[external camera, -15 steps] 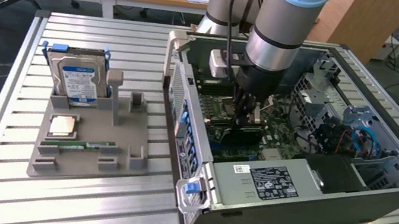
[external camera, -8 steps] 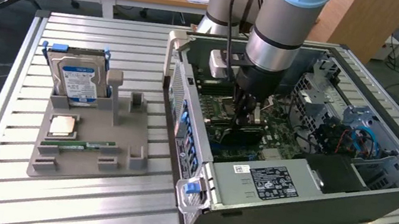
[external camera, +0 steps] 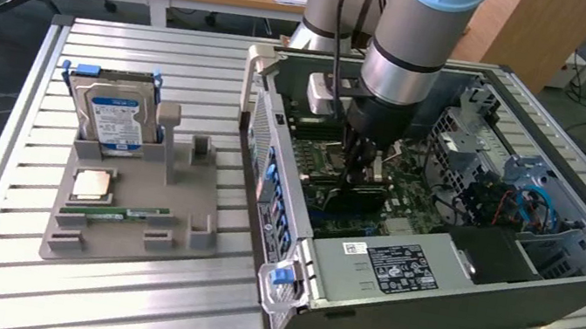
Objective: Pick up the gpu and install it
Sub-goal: 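Press down on the gpu until it lock into place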
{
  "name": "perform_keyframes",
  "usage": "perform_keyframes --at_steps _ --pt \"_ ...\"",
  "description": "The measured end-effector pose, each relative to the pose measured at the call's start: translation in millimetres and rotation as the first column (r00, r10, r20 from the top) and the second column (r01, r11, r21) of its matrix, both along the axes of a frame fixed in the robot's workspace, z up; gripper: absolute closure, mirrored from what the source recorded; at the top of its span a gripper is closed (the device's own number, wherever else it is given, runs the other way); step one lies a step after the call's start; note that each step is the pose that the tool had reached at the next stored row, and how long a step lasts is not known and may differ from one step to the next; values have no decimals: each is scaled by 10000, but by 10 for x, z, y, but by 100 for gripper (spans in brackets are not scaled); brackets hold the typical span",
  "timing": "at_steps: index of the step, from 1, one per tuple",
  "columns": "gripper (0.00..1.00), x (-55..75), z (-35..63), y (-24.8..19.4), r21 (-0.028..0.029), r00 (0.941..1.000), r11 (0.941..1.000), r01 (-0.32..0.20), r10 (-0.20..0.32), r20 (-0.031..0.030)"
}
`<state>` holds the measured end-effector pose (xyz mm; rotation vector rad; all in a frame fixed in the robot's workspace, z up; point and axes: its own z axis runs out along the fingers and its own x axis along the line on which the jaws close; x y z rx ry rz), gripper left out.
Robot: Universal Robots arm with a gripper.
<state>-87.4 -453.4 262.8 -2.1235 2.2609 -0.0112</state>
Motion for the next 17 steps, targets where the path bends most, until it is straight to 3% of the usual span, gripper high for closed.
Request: perform_keyframes --at_steps 9,17 --pt "89 0 183 -1 -16 10000 10000 -1 1 -8" --pt "89 0 421 -1 -17 10000 10000 -1 1 -8"
